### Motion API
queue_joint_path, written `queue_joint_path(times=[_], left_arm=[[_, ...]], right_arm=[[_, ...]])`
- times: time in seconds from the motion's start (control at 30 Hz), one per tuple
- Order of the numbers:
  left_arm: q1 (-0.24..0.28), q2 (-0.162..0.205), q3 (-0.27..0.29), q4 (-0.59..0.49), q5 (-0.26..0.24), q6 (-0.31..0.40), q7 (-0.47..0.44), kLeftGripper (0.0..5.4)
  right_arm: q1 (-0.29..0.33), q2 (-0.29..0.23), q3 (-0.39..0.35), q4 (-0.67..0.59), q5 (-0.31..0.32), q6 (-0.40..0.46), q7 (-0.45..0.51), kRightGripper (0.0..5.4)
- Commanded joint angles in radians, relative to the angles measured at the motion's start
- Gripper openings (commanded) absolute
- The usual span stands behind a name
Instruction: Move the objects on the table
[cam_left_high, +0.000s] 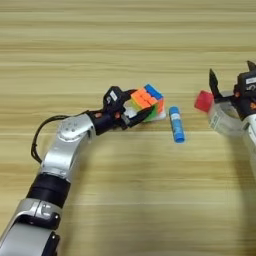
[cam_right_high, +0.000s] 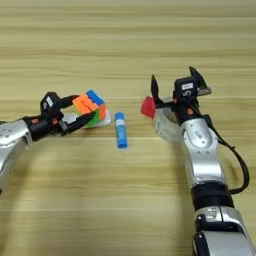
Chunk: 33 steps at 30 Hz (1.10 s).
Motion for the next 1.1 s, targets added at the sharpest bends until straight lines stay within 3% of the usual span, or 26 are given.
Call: queue_joint_path(times=[0.03, 0.5, 1.1], left_arm=[[-0.044, -0.002, 0.036, 0.037, -0.024, 0.022, 0.022, 3.26], [-0.109, 0.024, 0.136, 0.126, -0.040, 0.002, 0.078, 3.26], [-0.090, 0.004, 0.130, 0.092, -0.032, 0.011, 0.081, 3.26]], right_arm=[[0.015, -0.003, 0.026, -0.022, -0.017, 0.001, 0.028, 5.40], [0.070, -0.005, 0.117, -0.095, -0.039, 0.038, 0.137, 5.40], [0.122, 0.048, 0.247, -0.185, -0.025, 0.103, 0.274, 5.40]])
